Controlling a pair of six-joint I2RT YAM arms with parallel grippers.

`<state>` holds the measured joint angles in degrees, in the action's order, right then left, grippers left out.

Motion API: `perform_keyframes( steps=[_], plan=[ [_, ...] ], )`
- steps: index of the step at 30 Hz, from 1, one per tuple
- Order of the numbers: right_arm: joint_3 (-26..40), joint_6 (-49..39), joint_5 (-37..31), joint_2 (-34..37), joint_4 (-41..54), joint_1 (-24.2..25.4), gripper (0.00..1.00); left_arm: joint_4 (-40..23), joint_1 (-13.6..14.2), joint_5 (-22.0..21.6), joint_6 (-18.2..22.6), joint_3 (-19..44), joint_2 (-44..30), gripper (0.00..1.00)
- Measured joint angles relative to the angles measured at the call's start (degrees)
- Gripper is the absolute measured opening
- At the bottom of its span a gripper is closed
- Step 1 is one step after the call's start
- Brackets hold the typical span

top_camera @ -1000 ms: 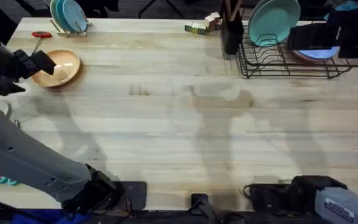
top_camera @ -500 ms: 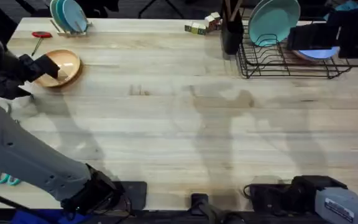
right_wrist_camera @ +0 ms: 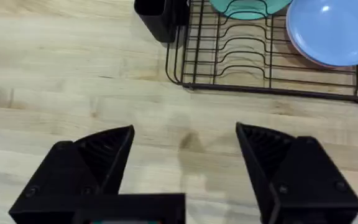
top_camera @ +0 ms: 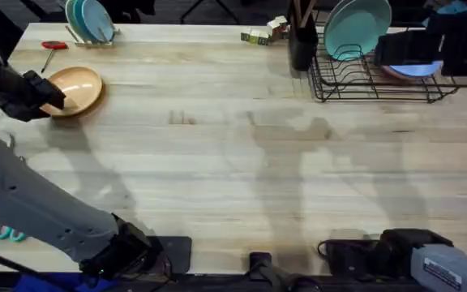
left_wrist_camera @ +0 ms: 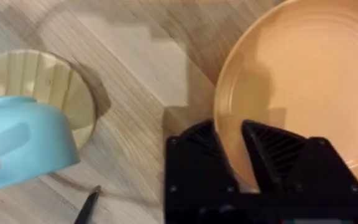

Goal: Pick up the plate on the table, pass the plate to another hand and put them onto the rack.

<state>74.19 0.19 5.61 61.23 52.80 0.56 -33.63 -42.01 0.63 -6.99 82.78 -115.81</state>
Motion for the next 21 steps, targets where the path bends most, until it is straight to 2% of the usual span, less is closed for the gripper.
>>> perform_keyframes(
  steps=[5,12,21],
  plan=[
    [0.0,0.0,0.0,0.0,0.0,0.0,0.993,0.0,-0.1,0.0,-0.5,0.6,0.0,0.061],
    [0.0,0.0,0.0,0.0,0.0,0.0,0.993,-1.7,0.0,-0.3,-0.5,1.3,0.0,0.046],
    [0.0,0.0,0.0,0.0,-0.3,0.0,0.993,-9.9,0.6,-0.6,-0.3,5.9,0.0,0.038]
  ],
)
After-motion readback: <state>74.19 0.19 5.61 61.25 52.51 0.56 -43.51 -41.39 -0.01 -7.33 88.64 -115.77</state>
